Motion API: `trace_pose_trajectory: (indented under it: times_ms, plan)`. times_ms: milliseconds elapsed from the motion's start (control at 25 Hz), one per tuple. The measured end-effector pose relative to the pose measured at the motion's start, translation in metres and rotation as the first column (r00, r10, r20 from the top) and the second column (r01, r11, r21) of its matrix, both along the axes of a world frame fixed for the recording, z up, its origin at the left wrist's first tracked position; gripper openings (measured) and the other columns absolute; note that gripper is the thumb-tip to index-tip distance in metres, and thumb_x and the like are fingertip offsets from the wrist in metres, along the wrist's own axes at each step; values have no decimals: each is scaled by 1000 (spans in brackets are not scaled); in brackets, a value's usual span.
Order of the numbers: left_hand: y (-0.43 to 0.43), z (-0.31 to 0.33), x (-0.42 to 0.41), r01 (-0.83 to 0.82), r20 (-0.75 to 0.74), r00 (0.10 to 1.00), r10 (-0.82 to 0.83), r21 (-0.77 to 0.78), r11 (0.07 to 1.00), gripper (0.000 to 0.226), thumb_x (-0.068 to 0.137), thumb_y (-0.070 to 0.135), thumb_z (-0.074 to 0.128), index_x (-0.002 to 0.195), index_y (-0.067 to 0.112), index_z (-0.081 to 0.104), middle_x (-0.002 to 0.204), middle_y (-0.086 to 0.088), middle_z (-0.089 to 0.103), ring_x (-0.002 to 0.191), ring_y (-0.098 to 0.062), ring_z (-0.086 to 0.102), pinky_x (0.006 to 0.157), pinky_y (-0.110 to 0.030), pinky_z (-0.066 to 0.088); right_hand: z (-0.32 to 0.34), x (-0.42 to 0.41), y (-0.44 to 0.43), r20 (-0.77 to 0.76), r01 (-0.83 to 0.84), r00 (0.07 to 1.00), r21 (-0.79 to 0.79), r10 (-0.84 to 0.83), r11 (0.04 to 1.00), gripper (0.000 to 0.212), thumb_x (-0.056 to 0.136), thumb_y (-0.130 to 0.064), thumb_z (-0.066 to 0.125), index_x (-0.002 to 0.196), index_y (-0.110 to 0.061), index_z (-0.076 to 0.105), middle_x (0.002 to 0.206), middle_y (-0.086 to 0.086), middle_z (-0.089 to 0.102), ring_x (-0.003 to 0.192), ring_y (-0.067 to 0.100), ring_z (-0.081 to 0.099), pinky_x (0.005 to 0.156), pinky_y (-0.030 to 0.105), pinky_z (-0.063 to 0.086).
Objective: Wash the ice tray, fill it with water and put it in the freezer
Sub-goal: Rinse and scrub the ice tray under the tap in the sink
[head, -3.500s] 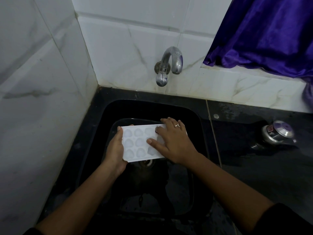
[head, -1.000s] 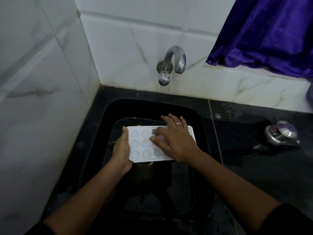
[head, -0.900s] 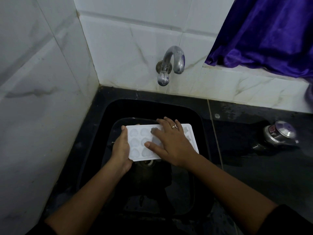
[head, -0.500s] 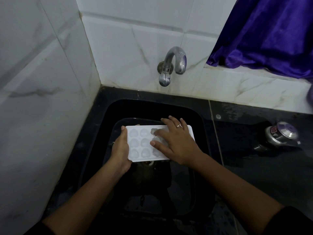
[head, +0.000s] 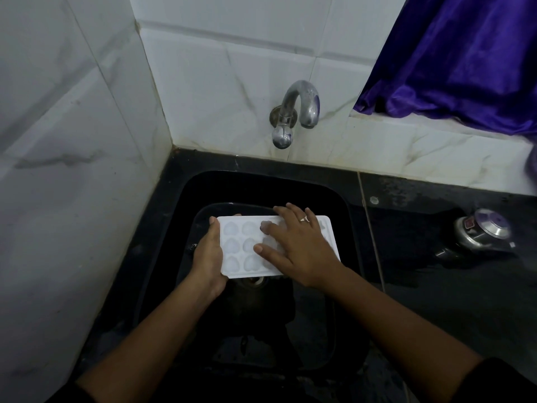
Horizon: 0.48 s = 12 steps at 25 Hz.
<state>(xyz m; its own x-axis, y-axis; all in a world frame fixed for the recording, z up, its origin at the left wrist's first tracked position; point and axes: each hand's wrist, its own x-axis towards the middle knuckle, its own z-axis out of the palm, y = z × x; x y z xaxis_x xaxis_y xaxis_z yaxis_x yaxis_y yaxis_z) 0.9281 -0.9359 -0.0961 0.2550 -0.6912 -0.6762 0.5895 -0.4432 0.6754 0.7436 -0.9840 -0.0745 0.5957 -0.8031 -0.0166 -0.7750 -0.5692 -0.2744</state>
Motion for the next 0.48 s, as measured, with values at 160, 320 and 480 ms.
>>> trace_pose_trajectory:
  times_ms: [160,320,480]
  plan:
    - [0,3,-1,17,3,1000,-17,-11,1000,62,106,64,36,119,16,74,110,-14,80,102,-38,77,91,-54,60,2,1,-2,11,39,999,1,-39,999,63,98,-74,27,130,-33,64,162,10,39,154,31,23,125,60,9]
    - [1,3,-1,16,7,1000,-16,-3,1000,63,106,65,36,119,15,73,110,-14,80,101,-38,77,89,-54,61,1,0,-1,-5,12,1000,-6,-12,1000,67,97,-75,23,134,-36,62,163,9,37,155,30,21,125,60,7]
    - [1,3,-1,13,-2,1000,-13,-12,1000,63,106,64,37,122,15,73,110,-15,80,101,-38,77,88,-53,61,3,9,1,22,59,998,31,-60,998,74,94,-77,21,131,-31,65,163,9,37,155,29,21,126,58,7]
